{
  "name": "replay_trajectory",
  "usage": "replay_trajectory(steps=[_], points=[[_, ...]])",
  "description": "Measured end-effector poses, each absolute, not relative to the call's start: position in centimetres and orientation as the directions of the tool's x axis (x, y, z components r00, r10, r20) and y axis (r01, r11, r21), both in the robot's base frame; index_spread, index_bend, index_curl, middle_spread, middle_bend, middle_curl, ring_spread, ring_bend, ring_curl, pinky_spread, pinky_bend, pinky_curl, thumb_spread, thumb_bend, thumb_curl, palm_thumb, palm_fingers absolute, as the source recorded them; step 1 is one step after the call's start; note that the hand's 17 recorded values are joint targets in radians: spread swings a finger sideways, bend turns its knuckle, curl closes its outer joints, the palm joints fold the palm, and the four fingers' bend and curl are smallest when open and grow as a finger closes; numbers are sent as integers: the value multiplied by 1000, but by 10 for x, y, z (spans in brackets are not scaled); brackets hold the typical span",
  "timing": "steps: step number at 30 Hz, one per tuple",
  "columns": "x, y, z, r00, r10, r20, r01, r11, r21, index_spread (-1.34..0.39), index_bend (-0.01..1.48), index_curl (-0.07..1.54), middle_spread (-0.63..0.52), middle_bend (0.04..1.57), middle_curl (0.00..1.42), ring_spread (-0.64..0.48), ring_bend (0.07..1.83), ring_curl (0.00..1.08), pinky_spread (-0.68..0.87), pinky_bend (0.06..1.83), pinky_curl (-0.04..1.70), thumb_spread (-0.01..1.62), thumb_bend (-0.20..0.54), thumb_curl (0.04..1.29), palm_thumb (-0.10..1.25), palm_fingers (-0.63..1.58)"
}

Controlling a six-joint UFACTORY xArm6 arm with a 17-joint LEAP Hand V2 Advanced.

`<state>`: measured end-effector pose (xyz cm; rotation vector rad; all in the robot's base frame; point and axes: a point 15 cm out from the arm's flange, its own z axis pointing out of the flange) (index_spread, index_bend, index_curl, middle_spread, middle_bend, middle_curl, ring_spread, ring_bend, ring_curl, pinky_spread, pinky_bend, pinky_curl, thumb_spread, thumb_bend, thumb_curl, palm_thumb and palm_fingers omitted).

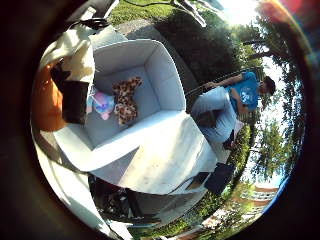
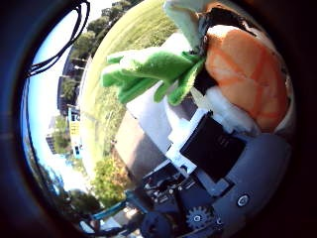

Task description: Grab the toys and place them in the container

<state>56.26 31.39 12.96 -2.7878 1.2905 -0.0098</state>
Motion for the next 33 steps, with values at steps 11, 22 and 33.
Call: replay_trajectory(steps=[11,22,33], points=[[565,283,104,632,-775,-14,-775,-632,0,-758,85,928,24,393,495,244,882,469,400,1295,706,1073,-45,574,728,-222],[575,250,145,605,-796,-6,-796,-605,-10,-515,109,519,155,162,361,327,625,327,513,1063,534,1073,-31,475,714,-121],[569,225,178,597,-802,-19,-802,-597,14,-437,68,324,78,295,355,330,599,314,545,968,437,1074,-27,453,743,29]])
